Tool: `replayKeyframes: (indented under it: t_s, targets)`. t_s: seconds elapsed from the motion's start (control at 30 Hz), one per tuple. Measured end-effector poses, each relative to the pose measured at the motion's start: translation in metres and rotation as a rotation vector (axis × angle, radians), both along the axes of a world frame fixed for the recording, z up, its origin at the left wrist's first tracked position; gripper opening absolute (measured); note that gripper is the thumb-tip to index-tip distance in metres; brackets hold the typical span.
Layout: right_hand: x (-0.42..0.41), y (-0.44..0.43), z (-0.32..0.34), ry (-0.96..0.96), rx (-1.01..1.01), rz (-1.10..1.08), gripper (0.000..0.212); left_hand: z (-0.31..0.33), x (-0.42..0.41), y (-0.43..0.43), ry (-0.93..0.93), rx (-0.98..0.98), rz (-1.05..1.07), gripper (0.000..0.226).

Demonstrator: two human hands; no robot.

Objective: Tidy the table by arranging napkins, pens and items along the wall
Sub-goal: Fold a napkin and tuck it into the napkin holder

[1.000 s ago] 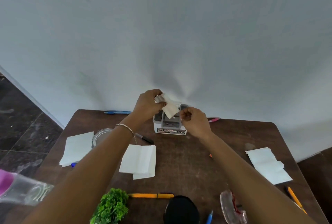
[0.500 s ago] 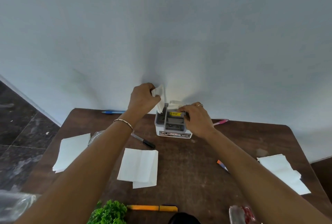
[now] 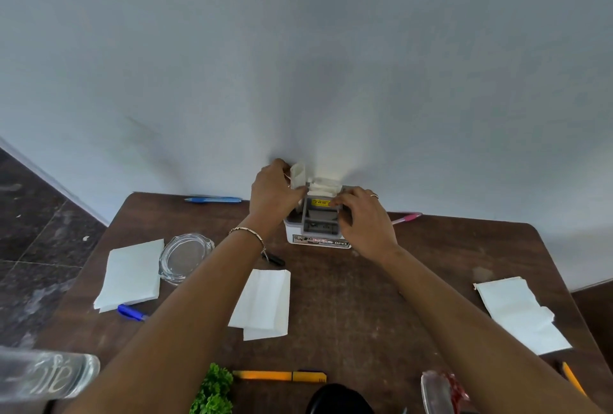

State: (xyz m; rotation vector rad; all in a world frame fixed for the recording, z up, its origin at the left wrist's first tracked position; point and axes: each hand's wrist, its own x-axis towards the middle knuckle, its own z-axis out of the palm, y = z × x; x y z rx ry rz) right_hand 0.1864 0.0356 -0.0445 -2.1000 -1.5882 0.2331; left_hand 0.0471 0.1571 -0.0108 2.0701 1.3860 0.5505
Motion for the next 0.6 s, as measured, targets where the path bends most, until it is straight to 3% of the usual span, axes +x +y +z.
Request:
replayKeyframes:
  t_s: [0.17,0.3,0.47,0.53,0.6]
  targets:
    - [-0.019,-0.012,0.006,0.069,0.101,-0.031,0.025,0.004,-0.025,-0.009,-0.151,-0.046,0.1,0.055]
    - [-0.044,-0.025,0.009,0.163,0.041,-0.036,0.023,0.004,-0.062,-0.028,-0.175,-0.138,0.211,0.042]
    - [-0.077,-0.037,-0.007,0.296,-0.209,0.009,0.005,-0.023,-0.115,-0.054,0.214,-0.392,0.028,0.025]
    - [-0.088,-0.041,-0.014,0.32,-0.252,0.009,0.004,-0.036,-0.133,-0.066,0.403,-0.362,-0.013,0.039]
    - [-0.095,-0.043,-0.02,0.359,-0.315,-0.027,0.009,-0.047,-0.145,-0.079,0.476,-0.255,-0.001,0.05]
